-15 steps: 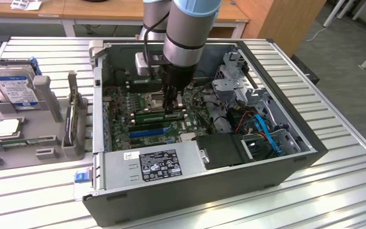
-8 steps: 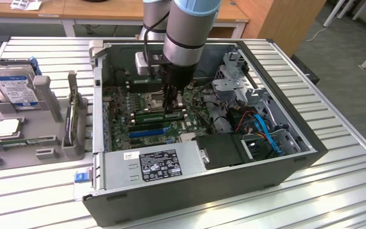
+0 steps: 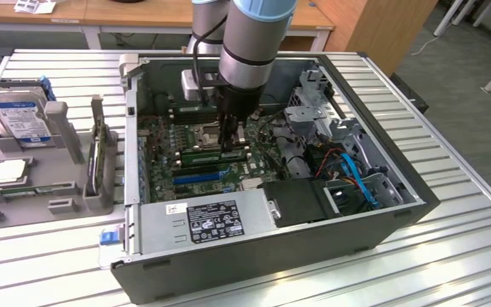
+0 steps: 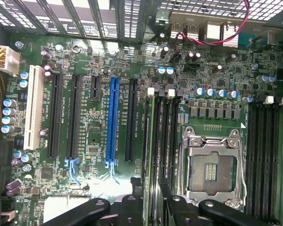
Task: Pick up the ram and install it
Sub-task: 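Insert the ram into the slot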
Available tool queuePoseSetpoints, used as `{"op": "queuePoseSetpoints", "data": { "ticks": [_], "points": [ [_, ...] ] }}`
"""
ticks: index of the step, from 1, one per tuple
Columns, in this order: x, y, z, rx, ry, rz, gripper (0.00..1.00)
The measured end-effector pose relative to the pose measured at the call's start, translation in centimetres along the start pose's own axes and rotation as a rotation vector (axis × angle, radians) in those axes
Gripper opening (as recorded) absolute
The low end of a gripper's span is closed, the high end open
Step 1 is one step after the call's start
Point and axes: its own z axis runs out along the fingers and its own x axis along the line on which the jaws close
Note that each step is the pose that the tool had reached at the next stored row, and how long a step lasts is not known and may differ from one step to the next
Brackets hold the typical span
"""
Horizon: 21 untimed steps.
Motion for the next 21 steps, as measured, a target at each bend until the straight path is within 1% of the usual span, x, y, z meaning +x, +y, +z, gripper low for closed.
{"op": "queuePoseSetpoints", "data": {
  "ticks": [2, 4, 9, 12, 14, 15, 16, 17, 18, 21],
  "points": [
    [0.0, 0.01, -0.16, -0.0001, 0.0001, 0.000, 0.27],
    [-0.1, 0.03, -0.66, 0.0000, 0.0000, 0.000, 0.27],
    [-0.2, 0.11, -2.64, 0.0000, -0.0001, 0.000, 0.27],
    [-0.2, 0.11, -2.72, 0.0000, -0.0002, 0.000, 0.28],
    [-0.2, 0.11, -2.72, 0.0000, -0.0001, 0.000, 0.40],
    [-0.2, 0.11, -2.72, 0.0000, -0.0001, 0.000, 0.40],
    [-0.2, 0.11, -2.72, 0.0000, -0.0001, 0.000, 0.45],
    [-0.2, 0.11, -2.72, -0.0001, 0.0000, 0.000, 0.45],
    [-0.2, 0.11, -2.72, -0.0001, 0.0000, 0.000, 0.52],
    [-0.2, 0.11, -2.72, -0.0001, 0.0000, 0.000, 0.52]
  ]
}}
